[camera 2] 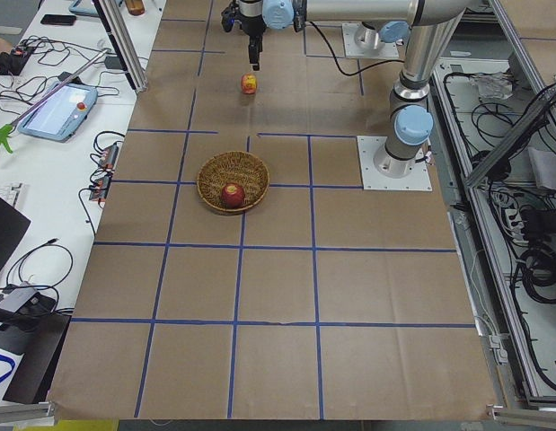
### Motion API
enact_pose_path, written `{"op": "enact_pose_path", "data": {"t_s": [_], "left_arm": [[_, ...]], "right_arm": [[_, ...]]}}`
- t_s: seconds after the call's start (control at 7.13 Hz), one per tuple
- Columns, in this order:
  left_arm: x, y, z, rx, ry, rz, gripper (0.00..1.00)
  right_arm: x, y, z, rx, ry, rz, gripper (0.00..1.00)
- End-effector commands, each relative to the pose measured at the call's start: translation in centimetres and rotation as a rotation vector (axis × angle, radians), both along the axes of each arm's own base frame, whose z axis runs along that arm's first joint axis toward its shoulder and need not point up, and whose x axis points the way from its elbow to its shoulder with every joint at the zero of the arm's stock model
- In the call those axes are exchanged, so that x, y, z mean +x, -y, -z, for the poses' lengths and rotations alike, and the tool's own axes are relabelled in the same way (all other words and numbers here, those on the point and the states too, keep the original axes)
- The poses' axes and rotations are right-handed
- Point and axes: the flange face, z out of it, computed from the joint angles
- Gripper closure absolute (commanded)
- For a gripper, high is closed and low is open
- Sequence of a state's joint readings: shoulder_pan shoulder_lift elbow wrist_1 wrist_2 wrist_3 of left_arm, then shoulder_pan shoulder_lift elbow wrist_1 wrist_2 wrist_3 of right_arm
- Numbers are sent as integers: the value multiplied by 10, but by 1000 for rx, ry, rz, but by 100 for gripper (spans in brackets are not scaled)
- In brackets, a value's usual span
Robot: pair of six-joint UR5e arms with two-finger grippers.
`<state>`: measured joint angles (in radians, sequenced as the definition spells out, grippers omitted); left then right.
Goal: Transfer apple from basket to plate
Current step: 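Set the apple down mid-table and open the left gripper while the right arm approaches, then lower the right gripper onto the apple and close it while the left arm withdraws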
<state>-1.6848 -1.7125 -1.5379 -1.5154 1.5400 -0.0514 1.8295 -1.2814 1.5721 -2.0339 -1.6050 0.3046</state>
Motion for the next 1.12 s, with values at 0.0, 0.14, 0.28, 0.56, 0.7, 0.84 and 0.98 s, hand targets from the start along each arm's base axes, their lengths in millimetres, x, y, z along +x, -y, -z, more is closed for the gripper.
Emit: {"op": "enact_pose_path", "data": {"t_s": [0.0,0.14,0.28,0.56,0.7,0.84,0.98], "left_arm": [[18,2,0,16,11,-31,1],[25,6,-9,-9,63,-32,1],[32,6,-20,-27,91,-37,1],[30,-5,-35,-39,78,-35,1],[29,-10,-34,-37,78,-33,1],[31,-6,-38,-46,79,-38,1],[32,-6,-33,-34,86,-37,1]], "right_arm": [[45,11,57,-10,-24,-8,0],[50,14,77,4,-22,9,0],[67,13,100,12,-24,1,0],[97,9,148,3,-24,-43,0],[96,4,161,29,-29,-45,0],[90,-9,178,34,-31,-51,0],[85,-19,195,4,-20,-53,0]]}}
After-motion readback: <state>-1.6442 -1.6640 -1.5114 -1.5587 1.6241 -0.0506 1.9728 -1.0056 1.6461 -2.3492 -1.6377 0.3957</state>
